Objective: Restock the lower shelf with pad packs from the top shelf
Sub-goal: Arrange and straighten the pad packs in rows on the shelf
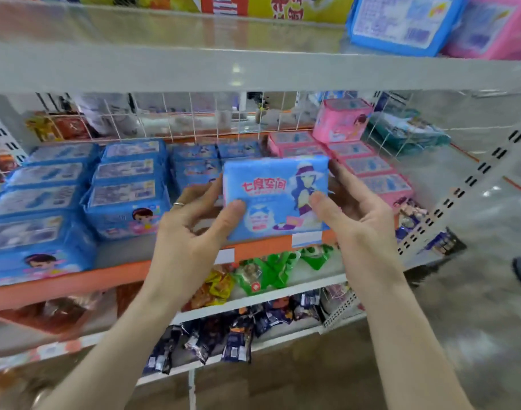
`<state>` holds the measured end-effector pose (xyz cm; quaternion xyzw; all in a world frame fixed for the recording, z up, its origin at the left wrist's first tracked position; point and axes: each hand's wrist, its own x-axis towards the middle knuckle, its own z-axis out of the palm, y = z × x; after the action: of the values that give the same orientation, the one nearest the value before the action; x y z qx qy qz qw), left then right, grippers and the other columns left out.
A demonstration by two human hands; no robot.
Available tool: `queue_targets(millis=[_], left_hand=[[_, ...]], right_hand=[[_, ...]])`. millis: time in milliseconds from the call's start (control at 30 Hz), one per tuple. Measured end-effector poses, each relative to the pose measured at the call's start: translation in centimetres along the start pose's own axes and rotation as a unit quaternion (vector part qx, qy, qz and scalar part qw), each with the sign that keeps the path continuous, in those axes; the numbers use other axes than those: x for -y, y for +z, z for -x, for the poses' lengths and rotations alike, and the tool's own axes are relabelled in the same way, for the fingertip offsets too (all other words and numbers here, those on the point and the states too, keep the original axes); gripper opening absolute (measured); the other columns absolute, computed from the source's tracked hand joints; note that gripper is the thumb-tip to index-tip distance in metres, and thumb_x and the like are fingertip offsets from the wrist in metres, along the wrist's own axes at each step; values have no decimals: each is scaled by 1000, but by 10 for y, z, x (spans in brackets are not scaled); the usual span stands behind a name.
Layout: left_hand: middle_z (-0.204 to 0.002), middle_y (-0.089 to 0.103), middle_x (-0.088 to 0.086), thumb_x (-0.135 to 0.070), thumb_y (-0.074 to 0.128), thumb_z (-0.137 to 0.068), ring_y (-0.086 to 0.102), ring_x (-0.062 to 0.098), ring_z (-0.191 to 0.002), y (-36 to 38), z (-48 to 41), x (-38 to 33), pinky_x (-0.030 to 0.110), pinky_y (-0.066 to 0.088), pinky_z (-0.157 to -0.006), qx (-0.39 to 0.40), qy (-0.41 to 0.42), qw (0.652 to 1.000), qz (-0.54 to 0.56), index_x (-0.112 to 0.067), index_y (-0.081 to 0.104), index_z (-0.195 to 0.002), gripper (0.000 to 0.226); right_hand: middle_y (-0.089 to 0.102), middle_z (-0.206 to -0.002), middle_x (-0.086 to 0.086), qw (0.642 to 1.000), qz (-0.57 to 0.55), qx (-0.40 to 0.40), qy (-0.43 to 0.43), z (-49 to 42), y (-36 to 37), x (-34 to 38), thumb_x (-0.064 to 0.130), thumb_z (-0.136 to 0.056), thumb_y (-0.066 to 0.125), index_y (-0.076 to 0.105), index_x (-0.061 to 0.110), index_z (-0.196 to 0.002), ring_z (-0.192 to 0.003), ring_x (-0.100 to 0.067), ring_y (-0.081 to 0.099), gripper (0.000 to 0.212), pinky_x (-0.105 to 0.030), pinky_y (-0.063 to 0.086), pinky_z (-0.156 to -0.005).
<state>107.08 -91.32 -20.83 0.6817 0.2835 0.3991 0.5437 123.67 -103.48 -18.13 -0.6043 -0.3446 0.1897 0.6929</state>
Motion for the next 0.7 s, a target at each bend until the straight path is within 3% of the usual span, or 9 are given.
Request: queue_targets(millis=[100, 200, 300, 400, 567, 700], left_hand=[[-110, 75, -9, -56, 74, -79, 71, 10, -102, 9, 11, 2, 26, 60, -80, -49, -68, 994, 69, -38, 70, -116, 42], [-99, 77, -12, -46, 67, -76, 73, 10, -95, 21, 22, -4, 24, 59, -78, -90, -86, 989, 78, -29, 67, -116, 43], [-100, 78, -7, -44, 66, -78, 74, 13, -94, 34, 35, -7, 28, 61, -78, -114, -93, 986, 73, -22, 68, -120, 47], [-95, 78, -10, -41, 65, -80, 74, 9, -88, 48, 50, -11, 30, 62, -77, -134, -97, 984, 70, -28, 70, -110, 33], [-96, 78, -10, -45, 66, -78, 74, 11, -92, 72, 71, -16, 38, 59, -85, -166, -104, 979, 55, -26, 70, -119, 45], [-92, 78, -13, -44, 65, -78, 73, 5, -86, 93, 86, -15, 29, 61, -77, -174, -103, 977, 61, -24, 68, -120, 47]], right_hand=[[76, -107, 11, 998, 7, 49, 38, -2, -9, 1, 13, -89, 70, 66, 28, -118, -104, -8, 70, 33, -36, 55, -97], [77, -99, 12, 995, 7, 88, 51, -2, -20, 3, 11, -91, 68, 69, 30, -109, -99, -6, 71, 27, -29, 55, -91], [78, -96, 7, 992, -3, 109, 57, 1, -32, -1, 9, -91, 68, 71, 25, -110, -95, -9, 72, 25, -22, 56, -82], [77, -100, 3, 990, -8, 125, 71, 6, -45, -5, 10, -92, 66, 72, 17, -116, -99, -16, 72, 25, -25, 58, -83], [77, -102, 2, 983, -19, 159, 88, 14, -69, -8, 10, -94, 64, 72, 28, -106, -99, -19, 72, 23, -33, 58, -85], [77, -102, 2, 981, -33, 166, 100, 19, -91, -12, 10, -93, 65, 71, 24, -109, -99, -18, 72, 22, -31, 58, -84]])
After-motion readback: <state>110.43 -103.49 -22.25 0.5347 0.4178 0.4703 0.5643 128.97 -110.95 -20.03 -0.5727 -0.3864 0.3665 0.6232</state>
